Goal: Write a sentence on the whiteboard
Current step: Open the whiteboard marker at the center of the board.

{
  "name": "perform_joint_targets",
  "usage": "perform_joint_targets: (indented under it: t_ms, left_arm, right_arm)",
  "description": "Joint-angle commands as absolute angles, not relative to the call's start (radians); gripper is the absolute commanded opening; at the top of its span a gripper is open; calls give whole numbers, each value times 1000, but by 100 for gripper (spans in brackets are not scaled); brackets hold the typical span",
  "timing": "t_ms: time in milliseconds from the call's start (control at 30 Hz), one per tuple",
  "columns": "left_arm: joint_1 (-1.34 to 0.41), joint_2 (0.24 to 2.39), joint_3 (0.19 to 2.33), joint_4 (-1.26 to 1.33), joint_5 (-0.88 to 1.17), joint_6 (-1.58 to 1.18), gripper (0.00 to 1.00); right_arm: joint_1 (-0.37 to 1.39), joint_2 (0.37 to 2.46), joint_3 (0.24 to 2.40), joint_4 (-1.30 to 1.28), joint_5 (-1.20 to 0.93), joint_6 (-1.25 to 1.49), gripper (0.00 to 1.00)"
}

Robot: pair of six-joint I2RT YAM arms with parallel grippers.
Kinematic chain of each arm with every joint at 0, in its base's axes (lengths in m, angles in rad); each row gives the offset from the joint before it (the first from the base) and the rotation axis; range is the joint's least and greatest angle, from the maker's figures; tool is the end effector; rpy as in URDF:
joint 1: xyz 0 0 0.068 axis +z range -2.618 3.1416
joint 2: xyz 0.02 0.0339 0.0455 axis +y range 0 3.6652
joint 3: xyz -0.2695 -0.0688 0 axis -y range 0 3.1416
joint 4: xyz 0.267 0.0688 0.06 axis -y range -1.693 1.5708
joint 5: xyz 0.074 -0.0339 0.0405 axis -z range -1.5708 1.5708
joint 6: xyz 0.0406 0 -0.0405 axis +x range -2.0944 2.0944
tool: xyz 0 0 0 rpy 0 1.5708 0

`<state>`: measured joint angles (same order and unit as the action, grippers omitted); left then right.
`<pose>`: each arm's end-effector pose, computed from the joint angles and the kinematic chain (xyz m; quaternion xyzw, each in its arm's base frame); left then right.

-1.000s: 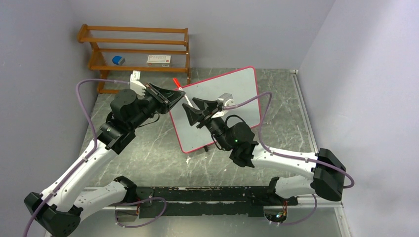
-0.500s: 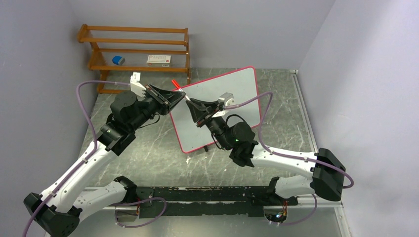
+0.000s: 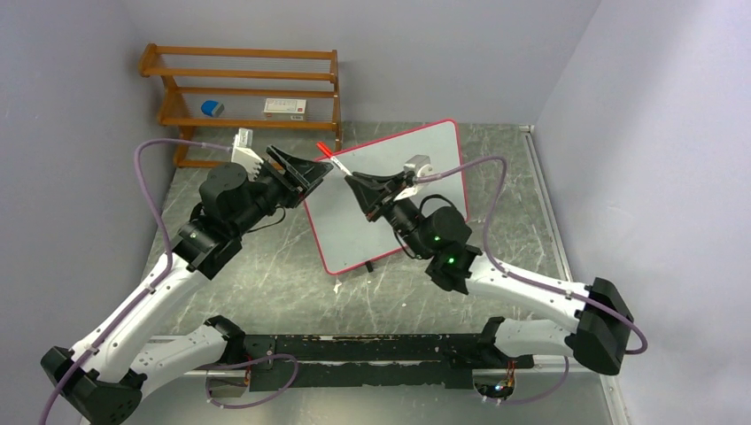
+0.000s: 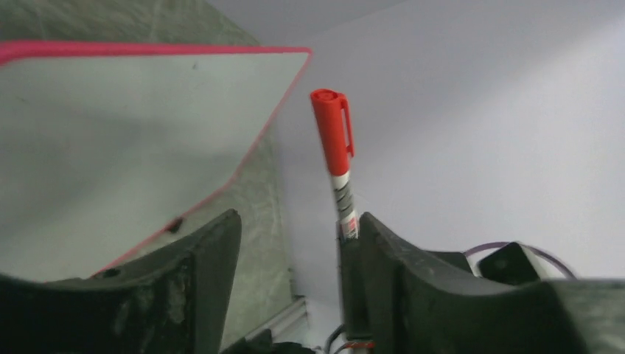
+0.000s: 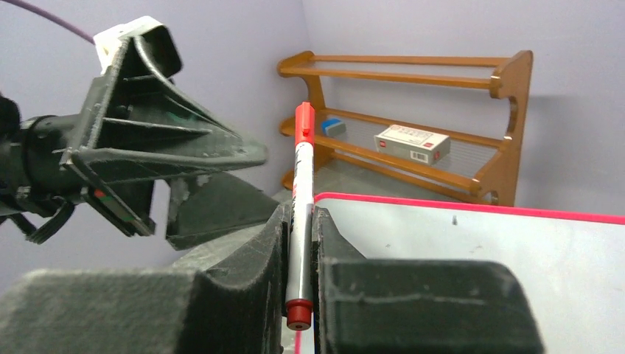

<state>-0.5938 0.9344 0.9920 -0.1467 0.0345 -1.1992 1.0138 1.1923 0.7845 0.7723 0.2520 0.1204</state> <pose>0.1957 -0.1338 0.3953 -0.2088 0.7077 -0.5351 0.4114 0.1646 0.2452 0.3535 -0.1498 0.5522 0.3788 0.7274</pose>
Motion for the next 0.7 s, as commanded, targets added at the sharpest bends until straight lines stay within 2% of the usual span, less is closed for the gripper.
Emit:
perform_joint_targets:
  t_ms: [0, 67, 167, 467, 667]
  left_arm:
    - [-601, 895, 1051, -221, -86, -988, 73]
    - [-601, 876, 1069, -240, -123, -877, 83]
    - [-601, 864, 1101, -265, -131, -658, 89]
    - [-601, 879, 1113, -259, 158, -71, 91]
    - [-601, 887, 1072, -247, 306, 243, 92]
  right_arm:
    - [942, 1121, 821, 581, 134, 199, 0]
    - [911, 1096, 838, 495, 86, 219, 0]
    - [851, 1057, 876, 335, 7, 245, 0]
    - [707, 1006, 1002, -37, -237, 248, 0]
    - [676, 999, 1070, -178, -362, 236, 0]
